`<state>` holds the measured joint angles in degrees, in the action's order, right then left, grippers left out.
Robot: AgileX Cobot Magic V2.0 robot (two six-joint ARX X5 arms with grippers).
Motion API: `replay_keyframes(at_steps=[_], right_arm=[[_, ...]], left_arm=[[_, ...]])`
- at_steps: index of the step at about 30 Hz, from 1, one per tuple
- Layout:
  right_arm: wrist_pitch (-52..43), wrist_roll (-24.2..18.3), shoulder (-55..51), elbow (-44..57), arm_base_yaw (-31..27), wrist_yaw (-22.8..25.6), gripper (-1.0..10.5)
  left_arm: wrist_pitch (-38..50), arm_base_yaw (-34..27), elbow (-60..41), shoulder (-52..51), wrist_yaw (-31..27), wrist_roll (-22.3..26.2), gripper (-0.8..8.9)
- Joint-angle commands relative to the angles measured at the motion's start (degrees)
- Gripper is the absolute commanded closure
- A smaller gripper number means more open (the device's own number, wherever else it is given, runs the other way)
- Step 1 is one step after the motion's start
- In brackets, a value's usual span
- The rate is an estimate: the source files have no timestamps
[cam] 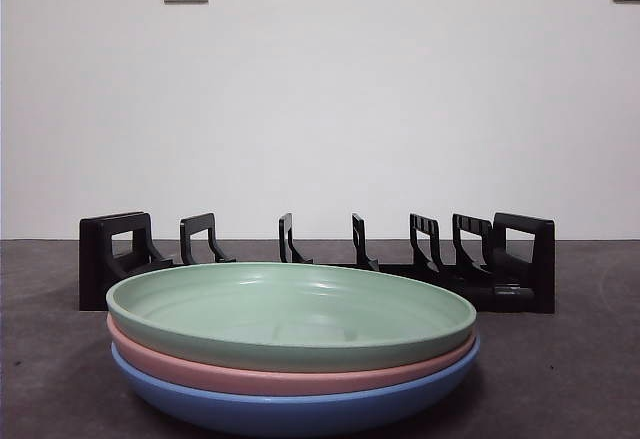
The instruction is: Place the plate
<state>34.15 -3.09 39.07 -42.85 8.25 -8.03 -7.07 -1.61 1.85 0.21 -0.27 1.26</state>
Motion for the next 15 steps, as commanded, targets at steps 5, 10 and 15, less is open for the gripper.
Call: replay_keyframes(at_steps=[5,10,15], right_arm=[[-22.14,-8.52,-16.66,18.64,-0.66,0.57,9.3],[-25.77,-6.38,-28.24,31.26,-2.75,0.57,9.3],[-26.56,-4.72,-35.56,38.64,-6.4,0.7,9.3]], left_arm=[[0.7,0.02,-1.09,-0.02,-0.07,-0.46,8.05],[0.7,0.02,-1.09,-0.02,-0.09,-0.46,8.05],[0.7,0.02,-1.09,-0.02,-0.07,-0.46,8.05]])
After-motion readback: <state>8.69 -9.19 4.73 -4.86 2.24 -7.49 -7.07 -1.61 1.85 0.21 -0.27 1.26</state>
